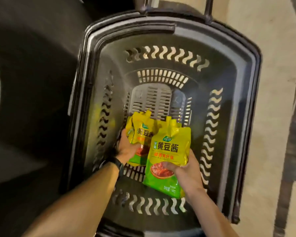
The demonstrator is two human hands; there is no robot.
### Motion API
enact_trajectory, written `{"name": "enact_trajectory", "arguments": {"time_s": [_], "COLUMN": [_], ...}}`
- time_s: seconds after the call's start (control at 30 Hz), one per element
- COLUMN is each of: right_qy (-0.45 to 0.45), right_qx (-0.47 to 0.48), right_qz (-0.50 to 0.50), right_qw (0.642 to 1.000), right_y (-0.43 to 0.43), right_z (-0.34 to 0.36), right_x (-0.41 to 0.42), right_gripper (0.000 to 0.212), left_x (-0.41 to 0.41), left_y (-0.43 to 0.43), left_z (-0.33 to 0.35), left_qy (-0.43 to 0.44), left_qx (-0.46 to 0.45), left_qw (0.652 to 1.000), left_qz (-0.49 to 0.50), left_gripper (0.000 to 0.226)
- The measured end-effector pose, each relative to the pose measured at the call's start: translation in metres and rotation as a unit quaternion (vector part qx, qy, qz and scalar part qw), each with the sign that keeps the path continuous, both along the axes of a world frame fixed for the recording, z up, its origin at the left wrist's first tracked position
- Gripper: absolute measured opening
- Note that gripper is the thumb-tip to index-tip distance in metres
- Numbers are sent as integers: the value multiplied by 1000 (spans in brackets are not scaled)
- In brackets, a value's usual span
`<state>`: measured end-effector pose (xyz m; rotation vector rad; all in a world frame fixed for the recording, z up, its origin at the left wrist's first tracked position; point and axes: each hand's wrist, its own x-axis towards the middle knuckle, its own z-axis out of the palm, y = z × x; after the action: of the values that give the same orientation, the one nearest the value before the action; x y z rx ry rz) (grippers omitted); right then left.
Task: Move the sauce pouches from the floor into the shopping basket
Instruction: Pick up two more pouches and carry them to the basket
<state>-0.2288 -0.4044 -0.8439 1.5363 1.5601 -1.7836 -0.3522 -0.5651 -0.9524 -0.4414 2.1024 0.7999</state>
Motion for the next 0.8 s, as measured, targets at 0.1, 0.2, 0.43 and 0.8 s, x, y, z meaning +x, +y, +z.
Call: {"name": "enact_trajectory", "arguments": {"time_s": [0.1,0.2,0.43,0.8], "right_qy": [-15,-16,-43,-80], "right_qx": [8,2,-34,284], "right_qz": [26,50,35,250], "right_qw": [1000,999,998,922], "right_y": [1,5,12,-14], "right_z": [-19,-32,-77,-91], "right_x": [-2,-7,-11,-11], "right_gripper": [62,60,67,118], "left_x": [8,18,1,10], "left_y": [-1,8,11,-21], "left_z": [6,14,-26,-43], "left_qy": [58,216,233,262], "left_qx": [-95,-203,-161,-135], "left_qw": [985,884,765,774], "left_qz": [-129,-363,-578,-560], "left_gripper": [107,96,71,72]}}
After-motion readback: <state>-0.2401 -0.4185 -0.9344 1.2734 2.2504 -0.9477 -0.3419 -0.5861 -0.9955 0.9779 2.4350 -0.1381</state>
